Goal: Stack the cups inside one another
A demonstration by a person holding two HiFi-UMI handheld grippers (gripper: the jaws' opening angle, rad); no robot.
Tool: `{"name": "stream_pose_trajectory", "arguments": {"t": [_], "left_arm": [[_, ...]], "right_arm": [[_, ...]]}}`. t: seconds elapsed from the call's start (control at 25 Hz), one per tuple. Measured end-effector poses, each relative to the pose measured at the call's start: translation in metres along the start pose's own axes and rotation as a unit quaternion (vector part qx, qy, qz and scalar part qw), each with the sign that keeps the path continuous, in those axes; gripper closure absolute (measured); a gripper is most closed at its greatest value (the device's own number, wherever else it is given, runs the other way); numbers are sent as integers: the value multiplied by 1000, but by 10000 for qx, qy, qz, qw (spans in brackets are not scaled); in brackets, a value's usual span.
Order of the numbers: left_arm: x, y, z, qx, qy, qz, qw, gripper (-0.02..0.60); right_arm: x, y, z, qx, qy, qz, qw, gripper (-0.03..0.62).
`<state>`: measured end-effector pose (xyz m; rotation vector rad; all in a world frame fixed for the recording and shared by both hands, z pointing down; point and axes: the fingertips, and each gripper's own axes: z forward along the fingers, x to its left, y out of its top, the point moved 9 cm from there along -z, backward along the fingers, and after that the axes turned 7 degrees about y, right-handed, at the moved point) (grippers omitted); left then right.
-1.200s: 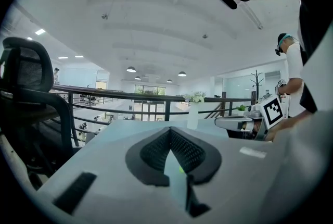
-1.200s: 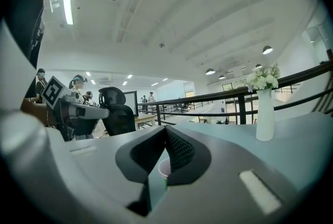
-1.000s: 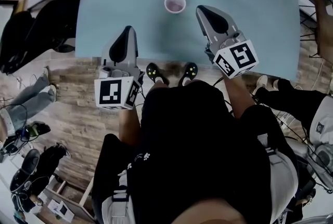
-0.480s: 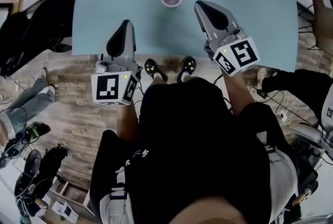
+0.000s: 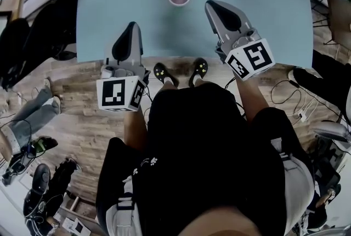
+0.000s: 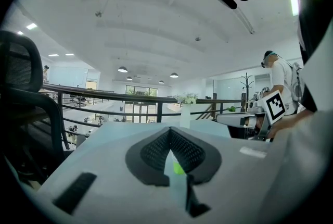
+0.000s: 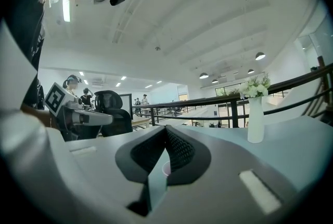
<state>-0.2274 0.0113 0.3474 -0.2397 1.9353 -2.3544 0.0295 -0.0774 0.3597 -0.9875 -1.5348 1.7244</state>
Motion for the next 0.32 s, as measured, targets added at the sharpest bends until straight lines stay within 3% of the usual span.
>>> {"name": "stream_pose_trajectory", "arguments": {"t": [0.32], "left_arm": [[6, 0, -6, -23, -163, 17, 9999, 596]], "right_arm": [[13, 1, -3, -52, -165, 5, 9998, 583]]}}
